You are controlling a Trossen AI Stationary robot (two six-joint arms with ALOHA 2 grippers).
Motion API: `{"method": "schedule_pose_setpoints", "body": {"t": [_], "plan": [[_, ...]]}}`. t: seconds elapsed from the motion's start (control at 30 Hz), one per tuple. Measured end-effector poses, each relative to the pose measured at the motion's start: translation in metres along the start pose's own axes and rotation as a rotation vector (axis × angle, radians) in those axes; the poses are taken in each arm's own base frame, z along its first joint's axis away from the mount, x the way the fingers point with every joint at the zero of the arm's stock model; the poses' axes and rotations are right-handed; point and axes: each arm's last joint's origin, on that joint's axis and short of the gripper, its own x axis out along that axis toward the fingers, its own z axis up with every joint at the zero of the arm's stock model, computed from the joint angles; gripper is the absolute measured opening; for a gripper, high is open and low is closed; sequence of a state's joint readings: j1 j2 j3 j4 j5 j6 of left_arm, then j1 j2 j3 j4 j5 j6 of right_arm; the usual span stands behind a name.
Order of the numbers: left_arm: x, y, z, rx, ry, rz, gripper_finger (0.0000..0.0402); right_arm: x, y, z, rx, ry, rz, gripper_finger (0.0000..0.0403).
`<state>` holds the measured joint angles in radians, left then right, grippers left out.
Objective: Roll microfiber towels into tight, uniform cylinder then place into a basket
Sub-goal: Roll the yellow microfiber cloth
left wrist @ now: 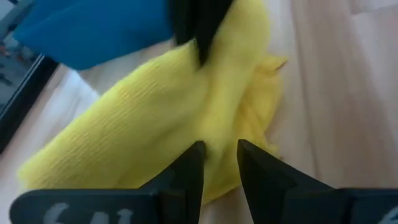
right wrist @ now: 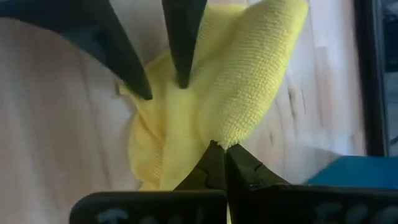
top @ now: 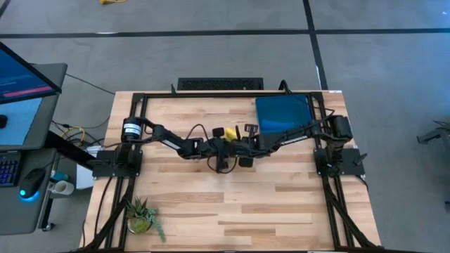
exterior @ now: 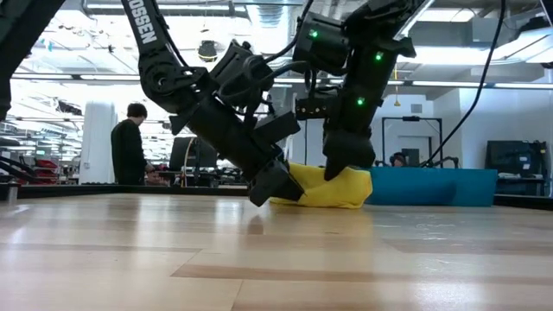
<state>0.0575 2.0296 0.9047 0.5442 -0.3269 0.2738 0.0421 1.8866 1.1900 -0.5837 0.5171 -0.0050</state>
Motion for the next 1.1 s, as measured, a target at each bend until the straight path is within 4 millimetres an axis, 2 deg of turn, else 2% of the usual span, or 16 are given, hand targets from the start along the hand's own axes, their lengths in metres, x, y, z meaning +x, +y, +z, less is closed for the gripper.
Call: {"method": "schedule_pose_setpoints", "body": {"t": [0.23,0.57,0.77,1.1], "plan": [[0.001,-0.002,0.002,0.002,0.000,-0.022,0.0091,0.002,-0.001,0.000,0.052,0.000,0.084,0.0009],[0.001,-0.001,0.007,-0.054,-0.052,0.007,0.0091,0.000,0.000,0.001,0.073,-0.006,0.090,0.0009],[0.001,0.001,0.008,-0.028,-0.066,0.031,0.0091,0.000,0.001,0.000,0.082,-0.003,0.093,0.0009],[-0.014,-0.032,0.009,0.107,-0.031,0.049,0.0091,-0.008,0.018,-0.001,0.046,0.003,0.200,0.0009]]}}
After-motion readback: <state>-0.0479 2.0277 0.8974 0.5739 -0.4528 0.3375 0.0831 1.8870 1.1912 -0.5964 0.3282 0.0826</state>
